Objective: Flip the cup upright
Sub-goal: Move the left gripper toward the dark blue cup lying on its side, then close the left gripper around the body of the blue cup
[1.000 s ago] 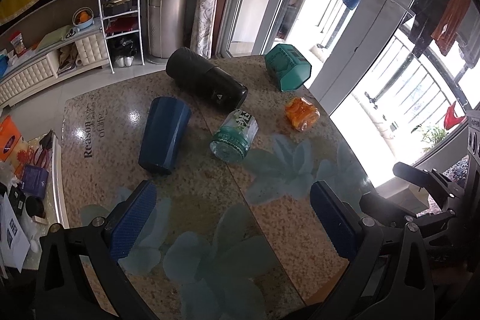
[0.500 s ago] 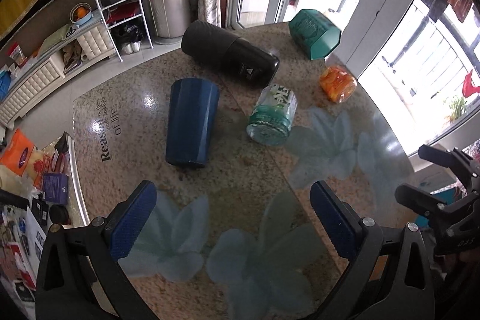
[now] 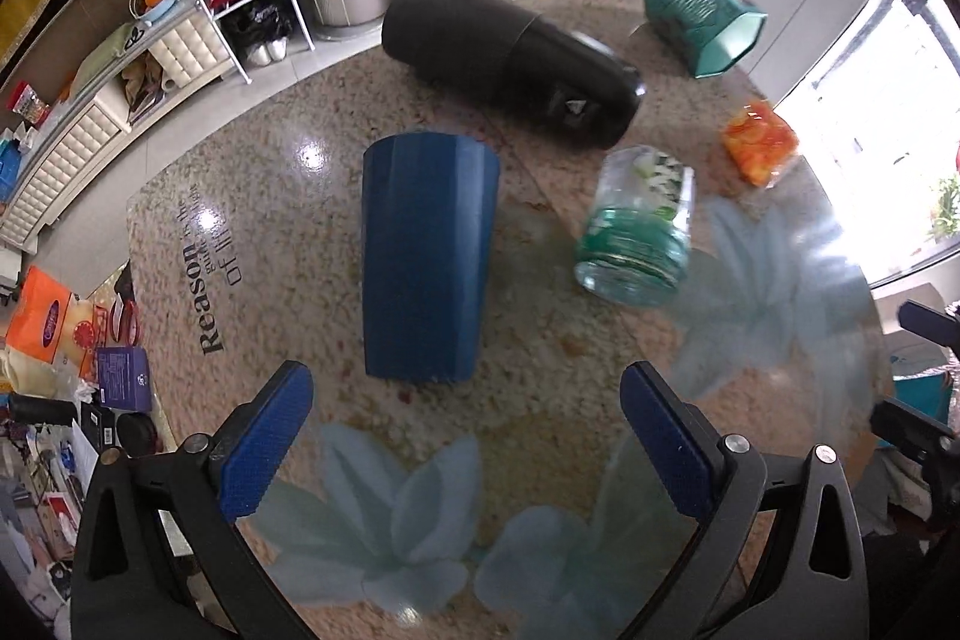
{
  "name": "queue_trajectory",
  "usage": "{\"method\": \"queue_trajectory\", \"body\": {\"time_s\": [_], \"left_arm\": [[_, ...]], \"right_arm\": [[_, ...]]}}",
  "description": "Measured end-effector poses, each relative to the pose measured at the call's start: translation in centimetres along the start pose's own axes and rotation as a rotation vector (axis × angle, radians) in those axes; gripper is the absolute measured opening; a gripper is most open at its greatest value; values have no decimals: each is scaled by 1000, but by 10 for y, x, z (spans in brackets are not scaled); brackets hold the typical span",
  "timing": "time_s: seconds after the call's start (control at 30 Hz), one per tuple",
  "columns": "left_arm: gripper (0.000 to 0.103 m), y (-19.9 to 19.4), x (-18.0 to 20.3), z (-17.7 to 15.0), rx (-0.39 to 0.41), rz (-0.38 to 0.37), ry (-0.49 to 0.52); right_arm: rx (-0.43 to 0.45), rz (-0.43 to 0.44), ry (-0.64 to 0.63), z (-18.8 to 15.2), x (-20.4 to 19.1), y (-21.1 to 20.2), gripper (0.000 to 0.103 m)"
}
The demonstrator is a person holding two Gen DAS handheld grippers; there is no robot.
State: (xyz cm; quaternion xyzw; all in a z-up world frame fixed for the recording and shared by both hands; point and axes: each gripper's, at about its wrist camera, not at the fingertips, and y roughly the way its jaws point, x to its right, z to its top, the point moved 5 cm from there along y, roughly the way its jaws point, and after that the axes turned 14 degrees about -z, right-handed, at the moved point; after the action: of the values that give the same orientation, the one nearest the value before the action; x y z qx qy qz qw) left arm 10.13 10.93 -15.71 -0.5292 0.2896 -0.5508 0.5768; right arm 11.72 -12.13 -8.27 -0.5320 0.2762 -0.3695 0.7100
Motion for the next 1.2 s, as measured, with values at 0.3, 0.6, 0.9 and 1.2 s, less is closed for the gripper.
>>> {"method": "queue_trajectory", "body": {"time_s": [0.3, 0.6, 0.9, 1.2], "left_arm": [[103, 41, -27, 22, -82, -11, -21], [103, 79, -57, 34, -156, -27, -126], [86, 104, -62, 43, -186, -2, -142], [70, 92, -62, 43, -143, -10, -171]], "right_arm": [[-55, -3, 21, 5, 20, 22, 103], [-98, -2, 33, 9, 32, 39, 103], [-123, -10, 46, 15, 37, 48, 103], [-111, -25, 41, 15, 32, 46, 103]]}}
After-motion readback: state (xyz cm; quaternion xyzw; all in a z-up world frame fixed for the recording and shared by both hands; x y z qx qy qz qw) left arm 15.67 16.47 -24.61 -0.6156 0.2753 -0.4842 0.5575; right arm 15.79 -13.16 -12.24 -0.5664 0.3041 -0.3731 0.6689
